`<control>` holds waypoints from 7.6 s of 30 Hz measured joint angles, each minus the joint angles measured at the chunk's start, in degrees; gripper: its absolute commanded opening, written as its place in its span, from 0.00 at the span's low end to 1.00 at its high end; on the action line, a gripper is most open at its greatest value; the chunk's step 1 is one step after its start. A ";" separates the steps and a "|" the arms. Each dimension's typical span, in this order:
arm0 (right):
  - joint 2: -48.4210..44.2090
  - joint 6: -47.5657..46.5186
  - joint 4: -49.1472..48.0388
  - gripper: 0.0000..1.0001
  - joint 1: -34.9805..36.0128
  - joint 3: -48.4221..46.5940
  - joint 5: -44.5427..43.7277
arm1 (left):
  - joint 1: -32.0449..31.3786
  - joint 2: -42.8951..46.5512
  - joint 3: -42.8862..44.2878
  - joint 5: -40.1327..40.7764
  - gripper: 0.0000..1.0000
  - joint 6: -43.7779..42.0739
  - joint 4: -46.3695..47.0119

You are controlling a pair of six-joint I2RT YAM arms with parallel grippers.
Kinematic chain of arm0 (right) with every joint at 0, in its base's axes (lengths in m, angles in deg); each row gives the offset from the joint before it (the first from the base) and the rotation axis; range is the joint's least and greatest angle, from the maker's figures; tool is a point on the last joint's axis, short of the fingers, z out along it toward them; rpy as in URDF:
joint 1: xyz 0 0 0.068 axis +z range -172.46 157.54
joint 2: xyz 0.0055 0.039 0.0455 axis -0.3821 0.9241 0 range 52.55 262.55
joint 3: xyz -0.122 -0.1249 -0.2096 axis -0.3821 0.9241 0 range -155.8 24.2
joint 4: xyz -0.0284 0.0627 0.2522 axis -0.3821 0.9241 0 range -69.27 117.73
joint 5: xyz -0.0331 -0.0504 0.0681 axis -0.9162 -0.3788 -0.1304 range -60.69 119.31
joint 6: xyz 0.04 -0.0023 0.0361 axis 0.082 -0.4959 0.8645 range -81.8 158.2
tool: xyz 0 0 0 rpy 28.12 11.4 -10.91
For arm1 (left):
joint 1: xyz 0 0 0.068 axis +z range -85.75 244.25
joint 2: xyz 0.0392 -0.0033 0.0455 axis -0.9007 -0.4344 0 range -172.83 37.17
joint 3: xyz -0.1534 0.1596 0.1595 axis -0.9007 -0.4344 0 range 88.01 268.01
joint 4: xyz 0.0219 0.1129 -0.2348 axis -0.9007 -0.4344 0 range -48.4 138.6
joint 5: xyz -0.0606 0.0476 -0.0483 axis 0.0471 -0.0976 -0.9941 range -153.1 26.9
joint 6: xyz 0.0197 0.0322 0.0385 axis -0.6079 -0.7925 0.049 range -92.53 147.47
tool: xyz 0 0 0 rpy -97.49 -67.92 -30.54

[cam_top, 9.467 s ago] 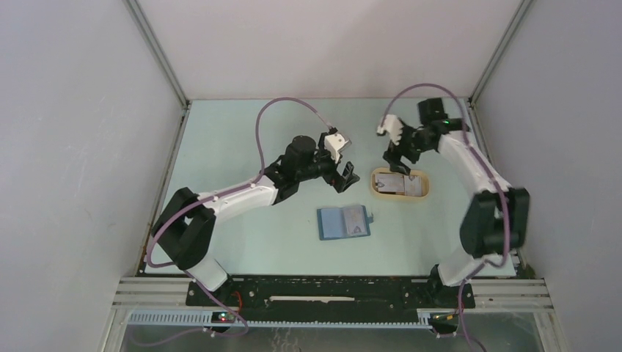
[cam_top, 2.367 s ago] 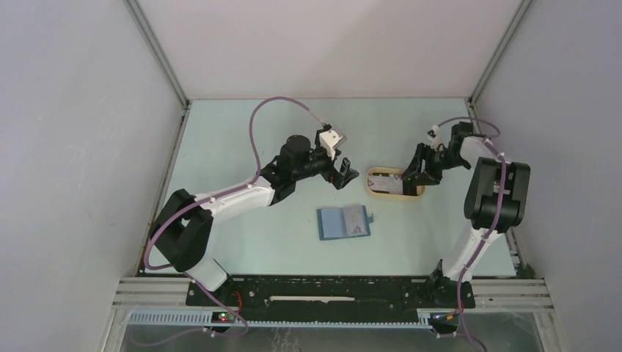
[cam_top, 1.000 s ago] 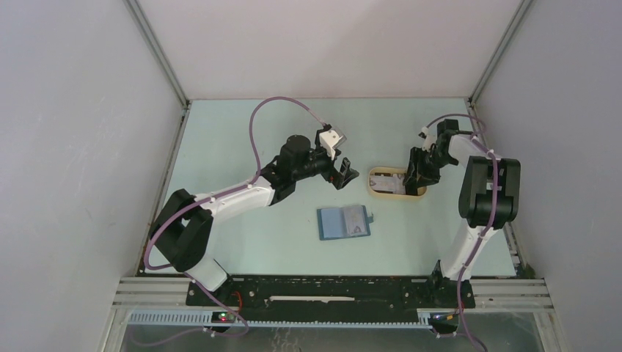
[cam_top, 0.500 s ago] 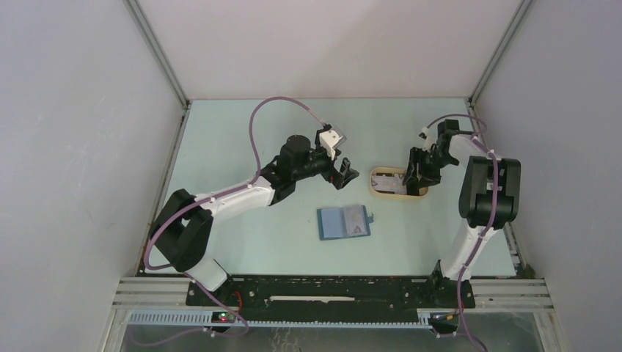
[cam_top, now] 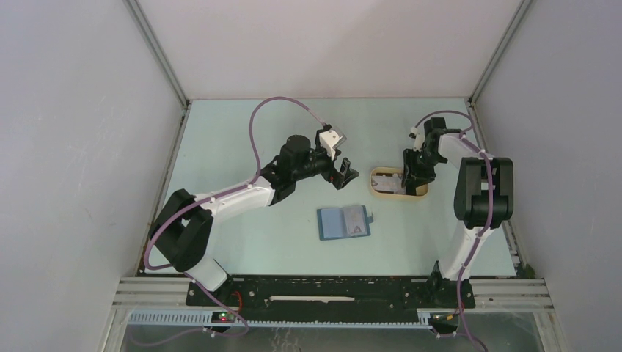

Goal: Put the credit cards into the card holder
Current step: Pick up the credit card from the storage box, then insert the credit card into the card holder.

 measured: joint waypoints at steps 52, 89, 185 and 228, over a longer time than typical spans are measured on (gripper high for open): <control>-24.41 -13.66 1.84 0.00 -11.61 2.95 31.21 | 1.88 5.49 -6.51 -1.88 1.00 4.31 4.72; -21.31 -9.60 -6.36 0.00 9.05 10.80 68.11 | 1.11 -3.63 -26.99 -8.48 0.52 60.48 64.41; -24.63 -62.75 -11.98 0.19 36.89 29.75 10.64 | 3.19 -13.77 -36.76 0.66 0.00 61.31 47.01; -24.61 -62.49 -11.76 0.20 37.20 29.62 10.19 | -0.24 -13.33 -32.79 3.06 0.00 61.00 36.98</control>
